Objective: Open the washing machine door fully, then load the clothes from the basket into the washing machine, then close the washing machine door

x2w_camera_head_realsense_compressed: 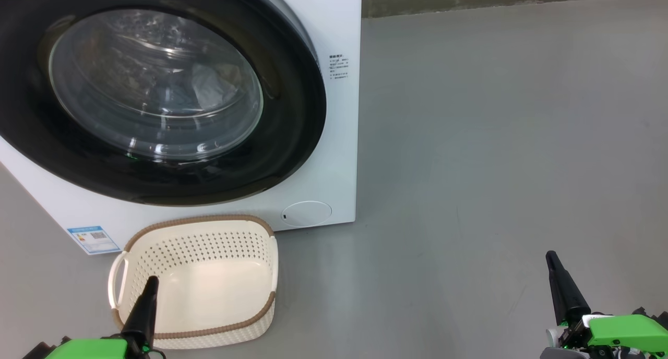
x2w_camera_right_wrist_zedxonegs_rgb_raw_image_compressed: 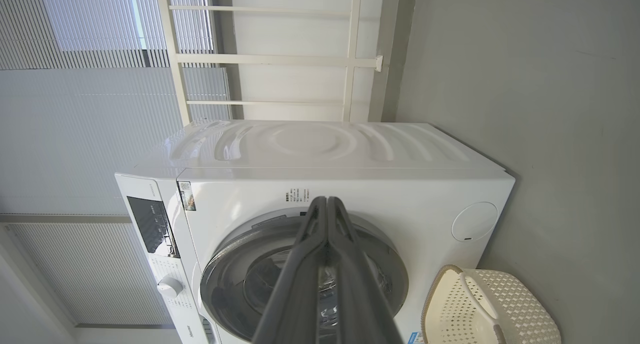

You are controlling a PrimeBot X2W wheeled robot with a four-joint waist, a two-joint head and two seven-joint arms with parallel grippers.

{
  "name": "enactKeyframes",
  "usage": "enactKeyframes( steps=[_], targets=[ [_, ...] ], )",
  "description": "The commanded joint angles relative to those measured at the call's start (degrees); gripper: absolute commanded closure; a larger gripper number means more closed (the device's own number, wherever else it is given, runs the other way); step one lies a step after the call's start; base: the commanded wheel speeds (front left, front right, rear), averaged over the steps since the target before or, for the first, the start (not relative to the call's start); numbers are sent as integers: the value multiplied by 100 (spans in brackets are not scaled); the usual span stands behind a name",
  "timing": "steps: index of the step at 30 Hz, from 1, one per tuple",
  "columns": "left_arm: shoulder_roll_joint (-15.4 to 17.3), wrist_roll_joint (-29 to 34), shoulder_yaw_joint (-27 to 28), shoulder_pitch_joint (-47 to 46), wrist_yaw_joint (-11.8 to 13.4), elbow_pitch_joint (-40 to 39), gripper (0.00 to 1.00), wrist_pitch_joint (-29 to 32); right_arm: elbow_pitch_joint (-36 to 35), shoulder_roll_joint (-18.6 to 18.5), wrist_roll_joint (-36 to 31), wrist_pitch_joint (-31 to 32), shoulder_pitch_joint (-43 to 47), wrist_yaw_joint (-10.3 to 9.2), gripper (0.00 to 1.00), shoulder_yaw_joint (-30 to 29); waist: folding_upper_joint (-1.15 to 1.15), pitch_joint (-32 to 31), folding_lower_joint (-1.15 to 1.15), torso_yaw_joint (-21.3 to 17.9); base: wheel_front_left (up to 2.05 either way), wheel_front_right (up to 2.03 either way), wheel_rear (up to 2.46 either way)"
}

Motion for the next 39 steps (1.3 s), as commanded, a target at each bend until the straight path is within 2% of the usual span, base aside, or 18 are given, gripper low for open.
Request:
enactKeyframes(
  steps=[1,39],
  targets=[
    [109,-44,194,-233,-41,-111,100,34,-141,-19,23,44,-235,9,100,129,0,0,0,0,0,0,0],
    [109,-44,194,-233,-41,-111,100,34,-141,-19,23,43,-235,9,100,129,0,0,0,0,0,0,0]
  ],
)
